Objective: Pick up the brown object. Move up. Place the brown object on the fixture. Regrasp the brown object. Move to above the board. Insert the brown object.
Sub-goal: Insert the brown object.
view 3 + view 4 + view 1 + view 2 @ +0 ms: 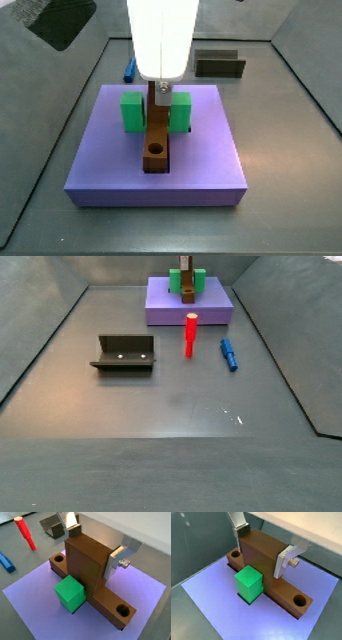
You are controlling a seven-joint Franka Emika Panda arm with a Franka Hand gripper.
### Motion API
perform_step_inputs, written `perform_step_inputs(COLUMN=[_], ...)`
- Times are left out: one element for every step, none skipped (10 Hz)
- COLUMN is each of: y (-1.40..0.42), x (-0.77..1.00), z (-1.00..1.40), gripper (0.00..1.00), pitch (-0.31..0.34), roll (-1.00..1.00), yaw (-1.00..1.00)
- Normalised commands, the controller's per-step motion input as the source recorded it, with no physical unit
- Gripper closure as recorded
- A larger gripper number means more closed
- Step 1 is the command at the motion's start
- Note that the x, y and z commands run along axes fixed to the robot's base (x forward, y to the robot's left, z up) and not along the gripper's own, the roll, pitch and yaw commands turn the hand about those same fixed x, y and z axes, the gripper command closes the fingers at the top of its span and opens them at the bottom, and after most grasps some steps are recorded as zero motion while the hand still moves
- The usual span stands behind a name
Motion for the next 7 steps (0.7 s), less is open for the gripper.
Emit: perform_step_inputs(y=[0.00, 0.00, 0.00, -0.01, -0.05, -0.15, -0.14], x=[0.00, -0.07, -0.25, -0.25, -0.23, 0.00, 0.14], z=[-0.07, -0.22, -0.30, -0.41, -0.51, -0.27, -0.18], gripper=[1.00, 1.00, 1.00, 1.00, 1.00, 1.00, 1.00], pitch=[-0.121, -0.154, -0.230, -0.257, -0.309, -0.220, -0.201], roll=[0.00, 0.04, 0.05, 0.03, 0.00, 0.02, 0.01], yaw=[0.00, 0.00, 0.00, 0.05, 0.08, 0.10, 0.08])
